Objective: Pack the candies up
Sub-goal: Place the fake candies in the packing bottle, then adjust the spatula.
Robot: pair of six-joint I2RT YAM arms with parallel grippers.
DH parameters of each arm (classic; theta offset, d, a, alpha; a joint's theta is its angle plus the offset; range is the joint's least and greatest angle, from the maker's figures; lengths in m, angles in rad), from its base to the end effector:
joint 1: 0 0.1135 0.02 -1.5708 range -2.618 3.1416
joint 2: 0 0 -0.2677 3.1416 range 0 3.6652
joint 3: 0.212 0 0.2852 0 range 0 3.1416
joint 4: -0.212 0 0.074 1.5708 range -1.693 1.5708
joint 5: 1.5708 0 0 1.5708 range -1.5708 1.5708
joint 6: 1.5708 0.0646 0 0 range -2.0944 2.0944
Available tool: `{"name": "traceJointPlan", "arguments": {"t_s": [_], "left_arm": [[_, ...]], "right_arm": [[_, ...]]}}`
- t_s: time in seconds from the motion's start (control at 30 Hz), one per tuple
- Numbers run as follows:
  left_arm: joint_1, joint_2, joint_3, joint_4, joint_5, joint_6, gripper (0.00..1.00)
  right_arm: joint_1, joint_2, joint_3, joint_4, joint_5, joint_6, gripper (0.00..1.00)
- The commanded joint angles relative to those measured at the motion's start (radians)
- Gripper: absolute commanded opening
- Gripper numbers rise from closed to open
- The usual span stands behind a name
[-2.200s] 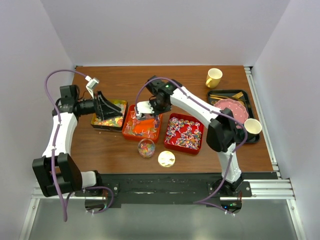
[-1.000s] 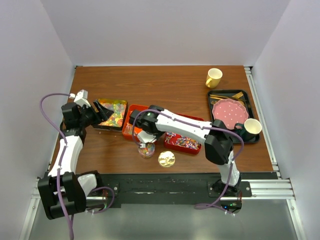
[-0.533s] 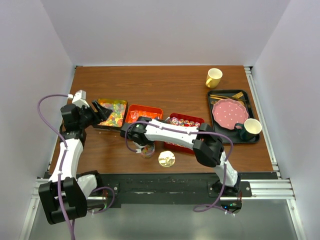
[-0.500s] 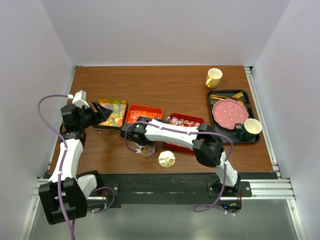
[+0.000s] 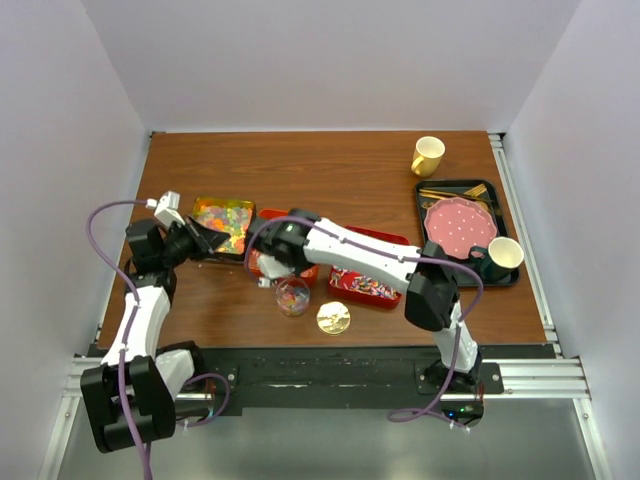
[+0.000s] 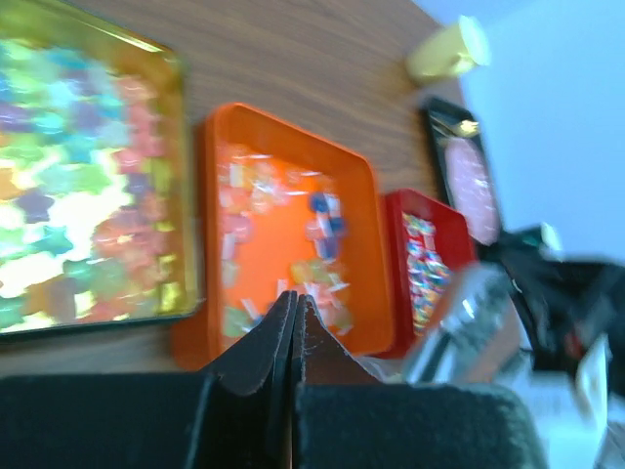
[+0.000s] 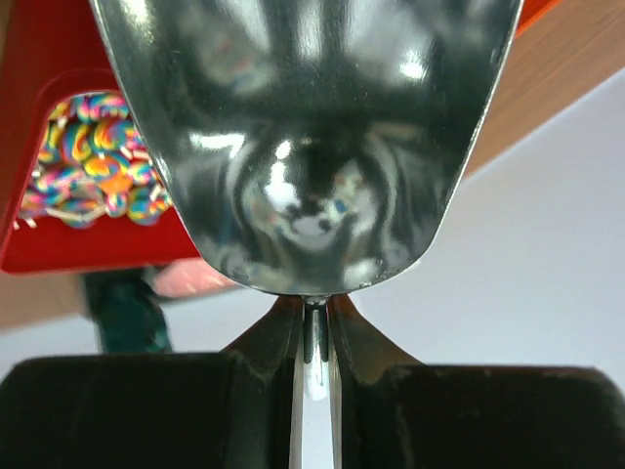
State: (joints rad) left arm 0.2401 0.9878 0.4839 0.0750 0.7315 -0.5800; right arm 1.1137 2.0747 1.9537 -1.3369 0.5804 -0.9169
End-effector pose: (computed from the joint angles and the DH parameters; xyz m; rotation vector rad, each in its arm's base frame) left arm 0.2597 0.0191 0.2041 -0.3367 1.9753 -0.9459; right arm 0.2294 0.3861 0.2466 -2.4030 1.5483 -0.8336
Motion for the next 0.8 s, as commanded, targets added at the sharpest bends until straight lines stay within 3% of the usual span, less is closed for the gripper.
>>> {"name": "traceJointPlan", "arguments": {"t_s": [0.0, 0.07, 0.23, 0.57, 0.77], "left_arm": [[-0.001, -0.037, -0.105, 0.316, 0.29, -0.203, 0.0], [-0.027, -0.046, -0.148, 0.418, 0.348, -0.265, 0.0], [-0.117, -0.052, -0.153, 0.428, 0.342, -0.271, 0.0], [-0.119, 0.098, -0.068, 0.424, 0.336, -0.258, 0.0], [-0.119, 0.144, -0.061, 0.362, 0.299, -0.196, 0.0]], "right_arm": [[-0.101, -0.031, 0.074, -0.231, -0.146, 0.082, 0.0], [-0.118, -0.002, 0.108, -0.214, -0.172, 0.09, 0.0], [-0.124, 0.065, 0.204, -0.222, -0.23, 0.099, 0.0], [-0.097, 0.073, 0.247, -0.145, -0.251, 0.096, 0.0], [-0.06, 0.045, 0.332, -0.162, -0.382, 0.107, 0.0]]}}
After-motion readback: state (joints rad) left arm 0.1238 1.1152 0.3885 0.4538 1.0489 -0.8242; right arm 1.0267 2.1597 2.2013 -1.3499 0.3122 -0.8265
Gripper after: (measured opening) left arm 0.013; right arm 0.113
